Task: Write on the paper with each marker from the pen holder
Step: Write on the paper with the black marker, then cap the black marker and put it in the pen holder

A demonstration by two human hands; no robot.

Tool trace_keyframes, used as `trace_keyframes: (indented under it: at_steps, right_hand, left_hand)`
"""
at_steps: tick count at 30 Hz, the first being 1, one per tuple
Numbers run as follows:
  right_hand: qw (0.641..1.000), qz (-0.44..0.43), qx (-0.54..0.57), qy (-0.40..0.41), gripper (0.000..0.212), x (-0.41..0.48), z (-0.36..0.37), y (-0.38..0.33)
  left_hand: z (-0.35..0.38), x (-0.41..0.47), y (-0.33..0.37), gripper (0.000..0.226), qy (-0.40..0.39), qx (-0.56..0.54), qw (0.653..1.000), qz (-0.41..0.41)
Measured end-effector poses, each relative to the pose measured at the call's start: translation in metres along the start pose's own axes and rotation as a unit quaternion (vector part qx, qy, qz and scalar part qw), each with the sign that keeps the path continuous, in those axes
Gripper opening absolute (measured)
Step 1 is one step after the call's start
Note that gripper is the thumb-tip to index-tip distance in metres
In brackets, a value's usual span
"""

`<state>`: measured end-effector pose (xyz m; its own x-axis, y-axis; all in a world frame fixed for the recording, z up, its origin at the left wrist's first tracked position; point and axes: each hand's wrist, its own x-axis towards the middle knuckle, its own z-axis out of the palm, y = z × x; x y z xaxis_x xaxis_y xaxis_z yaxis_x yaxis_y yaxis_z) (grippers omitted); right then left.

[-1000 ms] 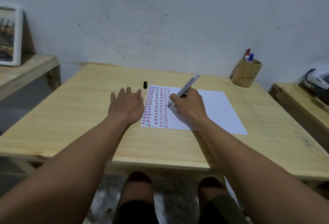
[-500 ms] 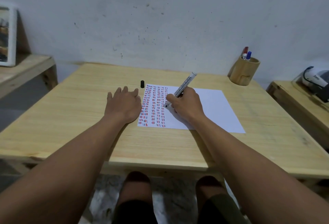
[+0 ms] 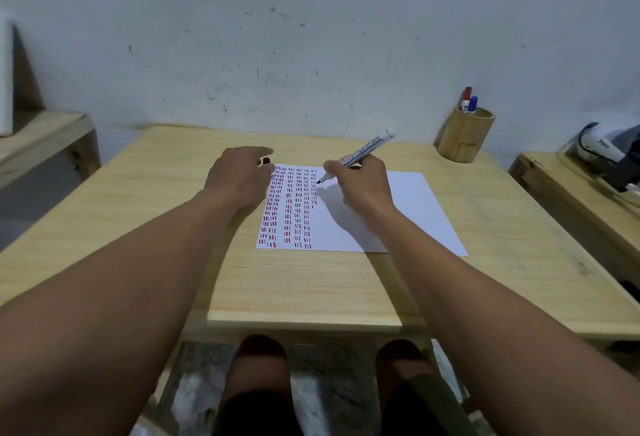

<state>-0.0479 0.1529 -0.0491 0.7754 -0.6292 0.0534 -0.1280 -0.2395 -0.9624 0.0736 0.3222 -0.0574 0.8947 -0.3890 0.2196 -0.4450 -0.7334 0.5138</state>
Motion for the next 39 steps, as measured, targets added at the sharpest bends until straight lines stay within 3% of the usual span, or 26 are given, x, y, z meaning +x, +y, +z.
trace_keyframes:
  at_steps: [7,11,15,21,26,32,39]
  right_hand:
    - [0.993,0.03,0.113,-0.032,0.027,-0.001,-0.005,-0.004]
    - [0.991,0.036,0.122,-0.038,0.033,0.0,-0.004,-0.007]
    - [0.989,0.031,0.135,-0.046,0.024,0.0,-0.003,-0.011]
    - [0.976,0.036,0.21,-0.036,0.014,0.003,-0.005,-0.024]
    - [0.955,0.045,0.291,-0.012,0.007,0.004,-0.013,-0.041]
    - [0.945,0.039,0.325,-0.002,0.01,0.002,-0.033,-0.053]
    - [0.936,0.03,0.351,0.01,0.011,0.002,-0.06,-0.056]
  left_hand:
    - [0.002,0.006,0.001,0.029,0.033,0.012,0.999,0.012]
    - [0.001,0.007,0.006,0.022,0.047,0.002,0.999,-0.002]
    - [-0.001,0.002,0.01,0.018,0.058,-0.041,0.997,-0.031]
    - [-0.014,-0.003,0.041,0.016,0.107,-0.279,0.952,-0.069]
    - [-0.021,-0.005,0.062,0.01,0.062,-0.42,0.901,-0.086]
    - [-0.026,-0.013,0.1,0.01,-0.011,-0.514,0.853,-0.086]
    - [-0.028,-0.015,0.128,0.006,-0.035,-0.509,0.858,-0.065]
